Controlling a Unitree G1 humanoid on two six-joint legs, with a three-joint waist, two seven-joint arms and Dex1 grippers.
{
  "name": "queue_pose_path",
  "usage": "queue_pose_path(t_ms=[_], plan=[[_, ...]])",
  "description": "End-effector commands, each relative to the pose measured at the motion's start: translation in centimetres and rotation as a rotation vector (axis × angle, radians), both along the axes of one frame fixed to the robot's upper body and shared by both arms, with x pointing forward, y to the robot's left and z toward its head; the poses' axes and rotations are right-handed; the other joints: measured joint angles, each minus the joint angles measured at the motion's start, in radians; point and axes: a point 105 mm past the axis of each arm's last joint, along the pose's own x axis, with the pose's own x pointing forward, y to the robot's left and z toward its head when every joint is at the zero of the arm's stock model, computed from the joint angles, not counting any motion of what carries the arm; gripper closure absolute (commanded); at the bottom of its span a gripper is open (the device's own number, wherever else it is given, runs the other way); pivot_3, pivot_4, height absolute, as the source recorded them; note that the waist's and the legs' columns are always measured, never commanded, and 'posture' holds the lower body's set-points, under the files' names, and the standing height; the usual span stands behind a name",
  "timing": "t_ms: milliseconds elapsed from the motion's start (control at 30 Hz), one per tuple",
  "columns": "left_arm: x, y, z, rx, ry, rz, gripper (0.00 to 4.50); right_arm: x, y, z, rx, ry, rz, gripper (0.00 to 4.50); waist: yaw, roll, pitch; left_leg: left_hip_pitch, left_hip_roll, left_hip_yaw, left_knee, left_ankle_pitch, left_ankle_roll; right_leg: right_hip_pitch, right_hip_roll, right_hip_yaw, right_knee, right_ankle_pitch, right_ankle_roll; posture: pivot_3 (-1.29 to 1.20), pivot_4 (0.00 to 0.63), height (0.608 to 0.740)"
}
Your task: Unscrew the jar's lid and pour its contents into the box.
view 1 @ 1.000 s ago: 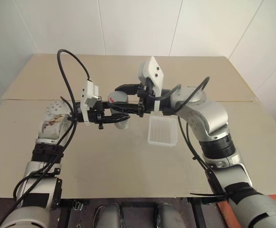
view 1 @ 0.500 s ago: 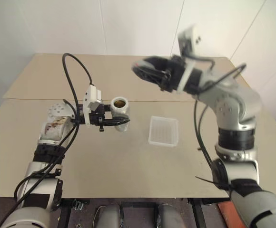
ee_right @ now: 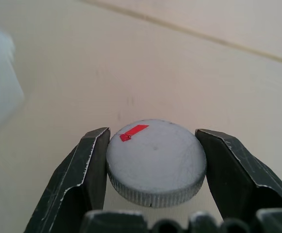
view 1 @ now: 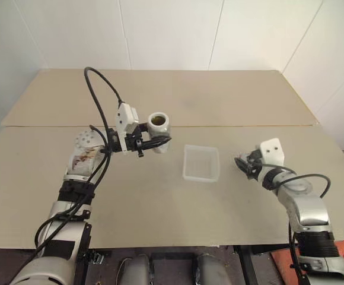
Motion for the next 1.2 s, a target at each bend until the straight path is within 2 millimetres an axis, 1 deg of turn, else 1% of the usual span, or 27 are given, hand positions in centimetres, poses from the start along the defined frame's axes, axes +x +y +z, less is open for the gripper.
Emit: queue_pose_path(t_ms=[33, 67, 100, 200, 300, 333, 367, 433, 500, 533, 567, 633, 700, 767, 867, 933, 1033, 1133, 1200], plan=[[0.4, -0.9, 1.6, 0.015, -0.102, 0.020, 2.57, 0.1, 0.5, 1.4, -0.012, -0.049, 0.034, 0.51, 0.002, 0.000, 0.000, 0.000, 0.000, -0.001, 0.000, 0.000, 0.000, 0.000, 0.000, 0.000, 0.000, 0.000, 0.000, 0.00, 0.150, 0.740], [0.4, -1.2, 1.7, 0.026, -0.126, 0.021, 2.57, 0.0, 0.6, 1.9, -0.006, -0.058, 0.048, 0.21, 0.004, 0.000, 0.000, 0.000, 0.000, -0.001, 0.000, 0.000, 0.000, 0.000, 0.000, 0.000, 0.000, 0.000, 0.000, 0.00, 0.150, 0.740], [0.4, -1.5, 1.9, 0.044, -0.164, 0.021, 2.57, -0.1, 0.5, 2.8, -0.012, -0.078, 0.060, 0.03, 0.005, 0.000, 0.000, 0.000, 0.000, -0.002, 0.000, 0.000, 0.000, 0.001, 0.000, 0.000, 0.000, 0.000, 0.000, 0.00, 0.150, 0.740], [0.7, -3.0, 2.8, 0.106, -0.320, 0.054, 2.57, -0.6, 0.5, 6.2, 0.018, -0.114, 0.126, 0.03, 0.014, 0.000, 0.000, -0.002, -0.001, -0.004, 0.000, 0.000, 0.001, 0.000, 0.000, 0.000, 0.000, 0.000, 0.000, 0.00, 0.150, 0.740], [1.4, -4.9, 3.9, 0.230, -0.610, 0.131, 2.57, -1.8, 1.6, 9.6, 0.132, -0.069, 0.267, 0.03, 0.027, 0.000, 0.000, -0.003, -0.001, -0.005, 0.001, -0.001, 0.001, 0.001, 0.000, 0.000, -0.001, 0.001, 0.001, 0.00, 0.150, 0.740], [1.4, -5.6, 4.1, 0.272, -0.713, 0.137, 2.57, -2.4, 2.1, 10.4, 0.164, -0.046, 0.319, 0.03, 0.029, 0.000, 0.000, -0.002, -0.001, -0.005, 0.001, -0.001, 0.001, 0.001, 0.000, -0.001, -0.002, 0.001, 0.001, 0.00, 0.150, 0.740], [1.4, -6.4, 4.3, 0.350, -0.863, 0.141, 2.57, -3.2, 2.8, 11.0, 0.177, -0.011, 0.396, 0.03, 0.031, 0.000, 0.000, -0.002, -0.001, -0.005, 0.001, -0.001, 0.002, 0.001, 0.000, -0.001, -0.003, 0.001, 0.000, 0.00, 0.150, 0.740], [1.4, -7.6, 3.9, 0.473, -1.092, 0.129, 2.57, -4.3, 3.7, 11.6, 0.189, 0.042, 0.498, 0.03, 0.035, 0.000, 0.000, -0.002, -0.001, -0.005, 0.000, -0.001, 0.002, 0.002, 0.000, -0.003, -0.003, 0.001, 0.000, 0.00, 0.150, 0.740], [1.5, -9.0, 3.3, 0.608, -1.404, 0.102, 2.57, -4.9, 4.4, 12.0, 0.163, 0.044, 0.570, 0.03, 0.038, -0.001, 0.001, -0.002, -0.001, -0.003, 0.000, -0.001, 0.002, 0.003, 0.000, -0.004, -0.002, 0.001, 0.000, 0.00, 0.150, 0.740], [1.6, -9.8, 2.9, 0.664, -1.593, 0.070, 2.57, -5.0, 4.7, 12.1, 0.148, 0.046, 0.595, 0.03, 0.040, -0.001, 0.001, -0.003, -0.001, -0.003, 0.000, -0.001, 0.002, 0.003, 0.000, -0.004, -0.003, 0.001, 0.001, 0.00, 0.150, 0.740], [1.5, -10.4, 2.4, 0.685, -1.717, 0.031, 2.57, -5.0, 4.8, 12.1, 0.132, 0.040, 0.605, 0.03, 0.043, -0.001, 0.001, -0.003, -0.002, -0.002, 0.000, -0.001, 0.002, 0.003, 0.000, -0.003, -0.003, 0.001, 0.002, 0.00, 0.150, 0.740], [1.7, -11.4, 1.9, 0.676, -1.866, 0.003, 2.57, -4.9, 5.2, 12.6, 0.143, 0.030, 0.618, 0.03, 0.046, -0.001, 0.001, -0.004, -0.002, 0.000, 0.000, -0.002, 0.003, 0.002, -0.001, -0.003, -0.002, 0.002, 0.003, 0.00, 0.150, 0.740], [2.3, -12.1, 1.3, 0.714, -1.954, -0.019, 2.57, -5.1, 5.4, 13.1, 0.146, 0.014, 0.636, 0.03, 0.047, -0.001, 0.001, -0.005, -0.002, 0.001, 0.000, -0.002, 0.004, 0.001, -0.001, -0.003, -0.002, 0.002, 0.004, 0.00, 0.150, 0.740], [2.6, -12.9, 1.2, 0.731, -2.046, -0.032, 2.57, -5.5, 5.5, 13.5, 0.159, 0.005, 0.655, 0.03, 0.048, -0.001, 0.001, -0.006, -0.002, 0.002, 0.001, -0.002, 0.004, 0.000, -0.001, -0.003, -0.002, 0.002, 0.004, 0.00, 0.150, 0.740], [2.5, -13.8, 1.0, 0.741, -2.161, -0.082, 2.57, -6.1, 5.7, 13.7, 0.160, 0.007, 0.683, 0.03, 0.051, -0.001, 0.001, -0.008, -0.002, 0.002, 0.001, -0.002, 0.004, -0.002, -0.001, -0.003, -0.002, 0.002, 0.004, 0.00, 0.150, 0.740], [2.5, -14.1, 0.6, 0.750, -2.202, -0.111, 2.57, -6.5, 5.8, 13.6, 0.169, 0.017, 0.698, 0.03, 0.055, -0.002, 0.001, -0.010, -0.002, 0.003, 0.001, -0.001, 0.003, -0.004, -0.001, -0.004, -0.002, 0.002, 0.004, 0.00, 0.150, 0.740], [2.7, -14.3, 0.7, 0.755, -2.220, -0.107, 2.57, -6.9, 5.8, 13.3, 0.167, 0.036, 0.708, 0.03, 0.056, -0.002, 0.001, -0.010, -0.002, 0.003, 0.002, -0.002, 0.003, -0.003, -0.002, -0.004, -0.003, 0.002, 0.005, 0.00, 0.150, 0.740], [2.8, -14.8, 1.5, 0.736, -2.203, -0.065, 2.57, -7.2, 5.6, 12.7, 0.153, 0.056, 0.713, 0.03, 0.057, -0.002, 0.001, -0.011, -0.002, 0.003, 0.003, -0.002, 0.004, -0.003, -0.002, -0.004, -0.002, 0.002, 0.005, 0.00, 0.150, 0.740], [2.9, -14.7, 1.8, 0.734, -2.189, -0.048, 2.57, -7.2, 5.6, 12.6, 0.152, 0.062, 0.713, 0.03, 0.056, -0.002, 0.001, -0.011, -0.002, 0.003, 0.004, -0.002, 0.004, -0.003, -0.003, -0.004, -0.002, 0.002, 0.005, 0.00, 0.150, 0.740]])
